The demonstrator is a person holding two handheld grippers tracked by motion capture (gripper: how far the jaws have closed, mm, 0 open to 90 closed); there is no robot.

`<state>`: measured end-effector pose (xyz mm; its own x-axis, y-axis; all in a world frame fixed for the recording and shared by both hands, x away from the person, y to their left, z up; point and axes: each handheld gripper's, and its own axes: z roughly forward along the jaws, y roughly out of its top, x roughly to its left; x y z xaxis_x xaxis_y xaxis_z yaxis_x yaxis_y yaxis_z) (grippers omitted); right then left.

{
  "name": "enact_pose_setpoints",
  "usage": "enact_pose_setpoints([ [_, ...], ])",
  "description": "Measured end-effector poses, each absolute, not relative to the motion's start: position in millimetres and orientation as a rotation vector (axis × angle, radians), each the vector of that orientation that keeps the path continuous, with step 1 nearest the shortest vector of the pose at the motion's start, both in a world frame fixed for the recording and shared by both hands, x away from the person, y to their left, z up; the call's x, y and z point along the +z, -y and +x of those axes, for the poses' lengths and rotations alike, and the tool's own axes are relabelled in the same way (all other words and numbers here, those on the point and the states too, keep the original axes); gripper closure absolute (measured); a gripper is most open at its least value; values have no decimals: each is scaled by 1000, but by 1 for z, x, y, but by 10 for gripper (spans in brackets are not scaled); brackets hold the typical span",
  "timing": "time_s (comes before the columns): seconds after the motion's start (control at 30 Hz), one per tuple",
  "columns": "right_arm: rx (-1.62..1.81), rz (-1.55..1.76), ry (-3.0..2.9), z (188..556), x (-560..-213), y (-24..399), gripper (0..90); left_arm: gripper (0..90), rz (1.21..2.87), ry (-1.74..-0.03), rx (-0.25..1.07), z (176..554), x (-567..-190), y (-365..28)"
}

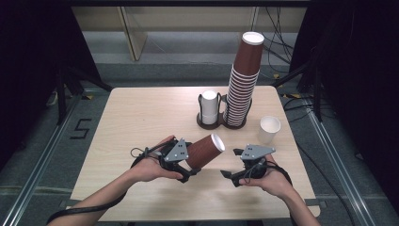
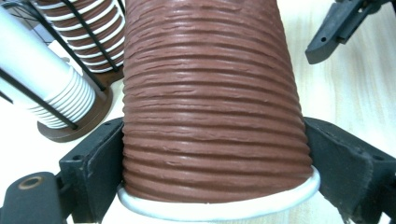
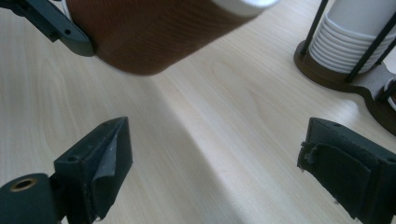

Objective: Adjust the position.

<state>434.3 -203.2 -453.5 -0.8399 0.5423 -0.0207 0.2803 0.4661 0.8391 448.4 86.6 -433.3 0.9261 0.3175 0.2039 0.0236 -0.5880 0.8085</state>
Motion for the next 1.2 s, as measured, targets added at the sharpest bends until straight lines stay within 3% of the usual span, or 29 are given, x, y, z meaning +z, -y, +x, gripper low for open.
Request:
enact_pose_setpoints([
  [1.2, 1293, 242, -2638, 451, -425, 179, 99, 122, 2335, -33, 338, 445, -428, -80],
])
